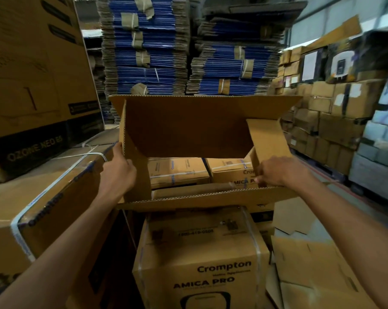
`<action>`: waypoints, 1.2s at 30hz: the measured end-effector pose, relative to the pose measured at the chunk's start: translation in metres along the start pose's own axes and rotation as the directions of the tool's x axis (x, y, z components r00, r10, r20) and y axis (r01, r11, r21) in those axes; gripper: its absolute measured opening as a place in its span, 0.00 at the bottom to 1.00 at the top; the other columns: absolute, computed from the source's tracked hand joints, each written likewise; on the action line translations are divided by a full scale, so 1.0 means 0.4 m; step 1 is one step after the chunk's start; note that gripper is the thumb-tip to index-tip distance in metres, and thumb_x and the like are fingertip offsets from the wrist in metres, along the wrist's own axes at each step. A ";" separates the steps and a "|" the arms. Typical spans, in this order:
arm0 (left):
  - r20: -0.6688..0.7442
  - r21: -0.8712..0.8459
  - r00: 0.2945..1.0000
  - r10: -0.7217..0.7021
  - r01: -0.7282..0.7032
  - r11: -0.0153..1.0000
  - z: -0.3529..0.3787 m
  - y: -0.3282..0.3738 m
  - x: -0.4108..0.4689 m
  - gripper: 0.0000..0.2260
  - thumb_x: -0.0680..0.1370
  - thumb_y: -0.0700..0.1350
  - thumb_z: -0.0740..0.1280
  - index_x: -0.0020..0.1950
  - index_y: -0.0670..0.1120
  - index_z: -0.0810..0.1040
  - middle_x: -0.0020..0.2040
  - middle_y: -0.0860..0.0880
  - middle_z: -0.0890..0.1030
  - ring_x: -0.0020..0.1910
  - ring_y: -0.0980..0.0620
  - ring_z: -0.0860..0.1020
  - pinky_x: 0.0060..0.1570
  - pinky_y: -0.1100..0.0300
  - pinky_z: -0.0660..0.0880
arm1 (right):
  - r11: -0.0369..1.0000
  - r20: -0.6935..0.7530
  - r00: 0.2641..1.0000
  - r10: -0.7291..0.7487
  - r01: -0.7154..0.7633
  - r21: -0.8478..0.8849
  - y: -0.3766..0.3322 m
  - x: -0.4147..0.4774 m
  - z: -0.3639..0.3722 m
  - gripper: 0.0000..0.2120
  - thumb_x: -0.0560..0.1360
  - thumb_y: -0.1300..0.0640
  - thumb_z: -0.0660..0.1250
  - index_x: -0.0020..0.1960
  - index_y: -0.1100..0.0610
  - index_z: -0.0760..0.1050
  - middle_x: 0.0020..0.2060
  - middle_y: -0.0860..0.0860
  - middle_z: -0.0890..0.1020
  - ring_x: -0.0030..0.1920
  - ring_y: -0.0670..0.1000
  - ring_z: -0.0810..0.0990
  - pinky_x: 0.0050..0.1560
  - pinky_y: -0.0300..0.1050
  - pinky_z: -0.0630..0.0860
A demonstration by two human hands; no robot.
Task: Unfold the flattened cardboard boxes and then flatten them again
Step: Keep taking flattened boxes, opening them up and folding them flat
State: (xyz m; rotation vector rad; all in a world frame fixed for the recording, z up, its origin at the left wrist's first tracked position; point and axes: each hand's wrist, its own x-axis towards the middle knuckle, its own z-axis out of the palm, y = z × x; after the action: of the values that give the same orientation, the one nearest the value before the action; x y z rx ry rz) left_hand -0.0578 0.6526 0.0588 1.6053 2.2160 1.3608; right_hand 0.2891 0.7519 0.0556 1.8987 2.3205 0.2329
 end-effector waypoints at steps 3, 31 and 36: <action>0.005 0.012 1.000 0.017 -0.017 1.000 0.004 0.005 0.001 0.23 0.86 0.40 0.56 0.81 0.47 0.54 0.38 0.44 0.76 0.28 0.51 0.73 0.22 0.64 0.68 | 0.998 -0.261 0.963 0.068 -0.068 0.008 0.021 -0.029 -0.024 0.12 0.80 0.45 0.65 0.47 0.53 0.73 0.36 0.48 0.71 0.43 0.50 0.76 0.49 0.49 0.75; 0.173 0.061 0.984 0.033 -0.044 0.997 -0.022 0.048 -0.044 0.25 0.86 0.42 0.54 0.82 0.51 0.50 0.38 0.47 0.78 0.29 0.53 0.74 0.24 0.62 0.69 | 0.505 -0.276 0.919 0.282 0.102 0.857 -0.285 -0.173 0.019 0.22 0.83 0.49 0.62 0.71 0.63 0.71 0.32 0.50 0.77 0.21 0.42 0.72 0.17 0.29 0.63; 0.376 0.019 0.919 0.116 -0.133 0.991 -0.054 0.117 -0.072 0.24 0.86 0.42 0.56 0.80 0.57 0.59 0.48 0.53 0.78 0.43 0.53 0.79 0.41 0.56 0.79 | 0.477 -0.338 0.888 0.312 0.161 0.864 -0.266 -0.094 -0.065 0.14 0.85 0.54 0.57 0.65 0.60 0.73 0.39 0.51 0.79 0.29 0.44 0.74 0.21 0.30 0.64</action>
State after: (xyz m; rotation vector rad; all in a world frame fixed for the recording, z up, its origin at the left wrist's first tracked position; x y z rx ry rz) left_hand -0.0226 0.6192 0.0925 1.8653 1.9583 0.9311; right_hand 0.1891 0.6933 0.0596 2.6064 3.0189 -0.8144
